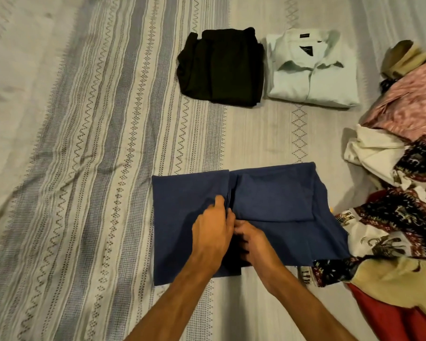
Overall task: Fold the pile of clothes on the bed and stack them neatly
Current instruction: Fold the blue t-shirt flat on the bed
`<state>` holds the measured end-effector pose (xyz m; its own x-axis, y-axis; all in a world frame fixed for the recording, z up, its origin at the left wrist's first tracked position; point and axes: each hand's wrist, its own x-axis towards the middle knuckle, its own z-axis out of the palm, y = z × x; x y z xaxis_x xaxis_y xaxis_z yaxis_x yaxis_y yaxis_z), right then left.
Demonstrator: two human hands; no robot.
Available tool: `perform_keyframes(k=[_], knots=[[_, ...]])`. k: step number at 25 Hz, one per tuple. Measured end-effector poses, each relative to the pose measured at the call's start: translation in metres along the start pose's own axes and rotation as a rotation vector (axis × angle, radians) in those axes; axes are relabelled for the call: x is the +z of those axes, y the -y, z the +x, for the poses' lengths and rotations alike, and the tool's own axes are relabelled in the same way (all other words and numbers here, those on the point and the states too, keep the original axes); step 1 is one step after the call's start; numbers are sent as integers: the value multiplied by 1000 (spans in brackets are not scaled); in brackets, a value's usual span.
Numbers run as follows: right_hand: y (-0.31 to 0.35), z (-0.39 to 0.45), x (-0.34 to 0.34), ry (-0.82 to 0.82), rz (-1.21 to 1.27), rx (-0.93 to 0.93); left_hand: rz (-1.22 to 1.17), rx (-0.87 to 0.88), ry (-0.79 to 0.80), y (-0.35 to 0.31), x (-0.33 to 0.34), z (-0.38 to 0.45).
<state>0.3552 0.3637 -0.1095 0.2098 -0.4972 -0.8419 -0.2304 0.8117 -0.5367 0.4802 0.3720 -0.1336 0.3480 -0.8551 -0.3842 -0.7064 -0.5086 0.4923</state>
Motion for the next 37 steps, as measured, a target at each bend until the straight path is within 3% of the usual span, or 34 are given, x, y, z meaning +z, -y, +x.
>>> perform_keyframes(k=[3,6,7,9,11,13,15,17,20,23,27,29,33,37], knots=[[-8,-1,-4,83,-115,-81,-21,1,26,3,-5,3],[-23,9,-3,18,-288,-214,-135,-23,90,9,-19,3],[-28,14,-1,-46,-313,-260,-193,-23,50,14,-26,1],[-33,20,3,-175,-359,-333,-212,-10,-210,39,-35,-7],[-33,15,11,-394,-555,-457,-186,-206,-390,75,-48,-16],[-32,9,20,-597,-858,-730,-397,-450,-309,102,-58,-23],[-35,10,33,-494,-1128,-951,-554,-555,-130,110,-67,-26],[-39,19,43,-322,-1230,-845,-631,-586,-15,111,-73,-25],[-47,31,47,-309,-1187,-665,-748,-538,90,99,-85,-22],[-43,32,45,-249,-1054,-647,-776,-432,37,67,-103,-24],[-19,23,28,-99,-394,-505,-755,-230,17,1,-117,-37],[-1,15,7,-120,-71,-405,-733,-151,14,-36,-111,-40],[27,4,-53,-246,-27,-392,-568,-68,-56,-104,-82,-28],[59,-5,-129,-113,370,-227,-476,-10,-8,-161,-18,-8]])
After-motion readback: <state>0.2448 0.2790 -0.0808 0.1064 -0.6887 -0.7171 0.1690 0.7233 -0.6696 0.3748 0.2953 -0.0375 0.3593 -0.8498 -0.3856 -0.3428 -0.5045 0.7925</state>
